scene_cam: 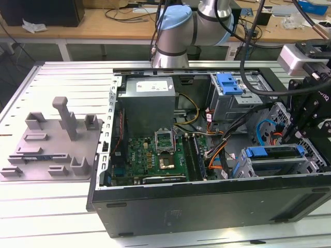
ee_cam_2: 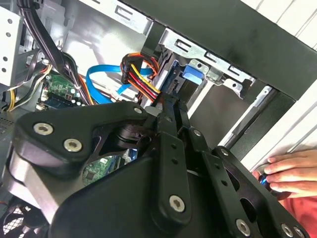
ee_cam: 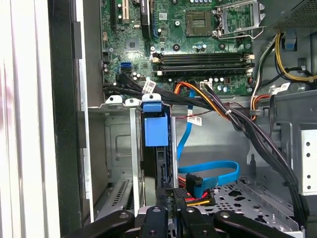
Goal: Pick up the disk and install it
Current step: 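Insert the first disk wire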
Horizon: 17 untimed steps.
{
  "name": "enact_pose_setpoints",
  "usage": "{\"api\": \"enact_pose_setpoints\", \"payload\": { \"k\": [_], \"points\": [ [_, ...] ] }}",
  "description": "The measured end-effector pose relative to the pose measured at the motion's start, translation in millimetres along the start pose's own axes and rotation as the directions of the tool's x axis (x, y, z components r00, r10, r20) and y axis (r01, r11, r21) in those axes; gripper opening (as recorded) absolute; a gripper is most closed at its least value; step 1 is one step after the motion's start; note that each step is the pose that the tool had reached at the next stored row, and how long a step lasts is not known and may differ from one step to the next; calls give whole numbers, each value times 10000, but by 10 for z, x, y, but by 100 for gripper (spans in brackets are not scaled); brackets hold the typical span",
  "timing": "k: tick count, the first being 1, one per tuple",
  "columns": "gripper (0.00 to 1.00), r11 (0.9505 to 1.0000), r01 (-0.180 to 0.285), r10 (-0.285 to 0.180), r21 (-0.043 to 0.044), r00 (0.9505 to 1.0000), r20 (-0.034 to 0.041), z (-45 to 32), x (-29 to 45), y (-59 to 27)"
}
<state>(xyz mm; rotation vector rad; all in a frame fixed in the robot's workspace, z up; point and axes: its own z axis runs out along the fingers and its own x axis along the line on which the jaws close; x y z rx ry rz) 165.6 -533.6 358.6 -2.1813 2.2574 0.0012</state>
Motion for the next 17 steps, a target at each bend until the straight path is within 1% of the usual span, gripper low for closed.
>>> {"api": "enact_pose_setpoints", "payload": {
  "k": [5, 17],
  "points": [
    [16, 10000, -73, 73, 4, 10000, 1, 3, 15, -10],
    [16, 10000, -56, 56, 8, 10000, 0, 13, 18, -5]
  ]
}}
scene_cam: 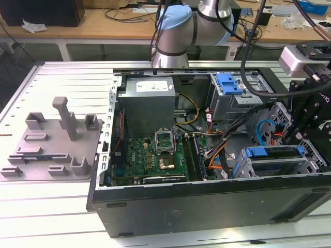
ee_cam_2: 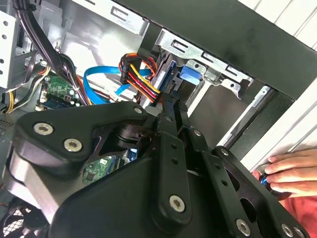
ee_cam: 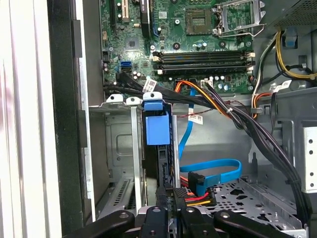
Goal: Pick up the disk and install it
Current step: 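Insert the first disk wire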
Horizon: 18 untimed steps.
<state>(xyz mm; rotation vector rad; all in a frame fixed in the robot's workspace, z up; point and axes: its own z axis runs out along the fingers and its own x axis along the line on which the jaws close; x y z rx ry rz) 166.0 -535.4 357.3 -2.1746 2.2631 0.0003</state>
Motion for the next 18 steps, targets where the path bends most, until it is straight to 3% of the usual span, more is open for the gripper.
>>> {"api": "enact_pose_setpoints", "payload": {
  "k": [18],
  "points": [
    [16, 9998, 212, -212, -1, 9998, 0, 24, 3, 2]
  ]
}}
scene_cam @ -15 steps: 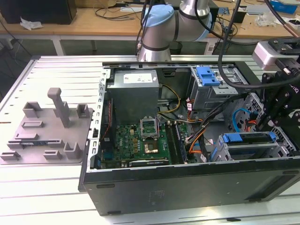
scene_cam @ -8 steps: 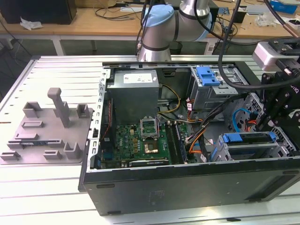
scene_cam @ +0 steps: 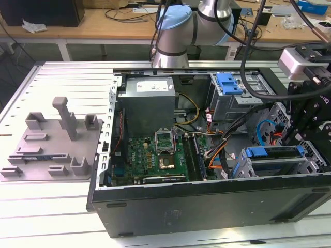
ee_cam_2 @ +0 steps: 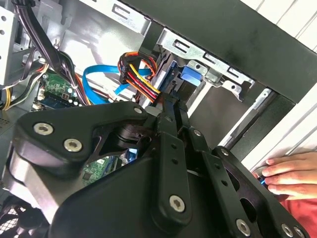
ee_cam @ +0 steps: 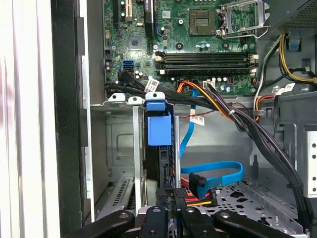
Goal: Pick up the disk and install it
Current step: 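Insert the first disk wire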
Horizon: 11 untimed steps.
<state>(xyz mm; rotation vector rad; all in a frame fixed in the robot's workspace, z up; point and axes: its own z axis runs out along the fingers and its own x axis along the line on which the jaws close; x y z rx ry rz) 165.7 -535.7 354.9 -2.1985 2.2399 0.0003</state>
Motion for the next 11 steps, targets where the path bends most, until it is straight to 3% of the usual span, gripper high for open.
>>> {"api": "enact_pose_setpoints", "payload": {
  "k": [11],
  "points": [
    [16, 10000, 2, -2, 0, 10000, -1, 30, 3, -3]
  ]
}}
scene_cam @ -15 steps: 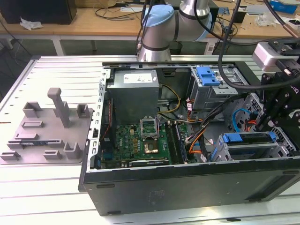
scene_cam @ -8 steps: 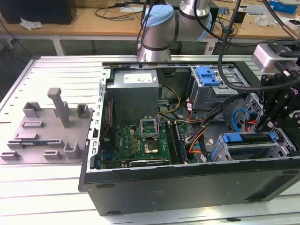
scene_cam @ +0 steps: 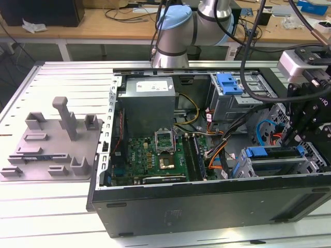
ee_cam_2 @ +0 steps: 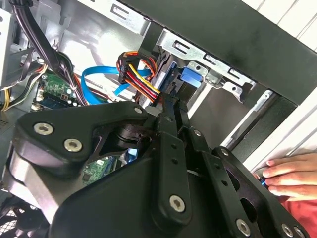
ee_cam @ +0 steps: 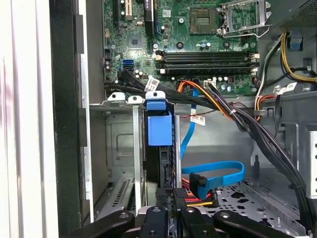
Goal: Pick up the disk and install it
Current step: 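Insert the first disk wire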
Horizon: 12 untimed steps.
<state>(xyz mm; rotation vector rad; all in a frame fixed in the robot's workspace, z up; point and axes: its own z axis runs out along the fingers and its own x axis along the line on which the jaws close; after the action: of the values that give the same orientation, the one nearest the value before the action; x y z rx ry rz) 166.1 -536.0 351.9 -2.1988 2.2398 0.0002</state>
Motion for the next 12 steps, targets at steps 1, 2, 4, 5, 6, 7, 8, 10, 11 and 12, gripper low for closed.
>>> {"api": "enact_pose_setpoints", "payload": {
  "k": [1, 2, 4, 5, 6, 7, 8, 10, 11, 12],
  "points": [
    [16, 10000, -1, 1, 0, 10000, 1, 3, 0, 0],
    [16, 10000, 0, 0, 0, 10000, 1, 7, 1, -1],
    [16, 10000, 0, 0, -1, 10000, 1, 16, 1, -2],
    [16, 10000, 0, 0, 0, 10000, 2, 19, 1, -2],
    [16, 10000, 0, 0, 0, 10000, 1, 23, 2, -3],
    [16, 10000, 0, 0, 0, 10000, 1, 27, 3, -3],
    [16, 10000, 0, 0, 0, 10000, 2, 31, 3, -3],
    [16, 10000, 0, 0, 0, 10000, 1, 40, 3, -4],
    [16, 10000, 0, 0, 0, 10000, 0, 43, 4, -5],
    [16, 10000, 0, 0, 0, 10000, 0, 48, 4, -7]
  ]
}}
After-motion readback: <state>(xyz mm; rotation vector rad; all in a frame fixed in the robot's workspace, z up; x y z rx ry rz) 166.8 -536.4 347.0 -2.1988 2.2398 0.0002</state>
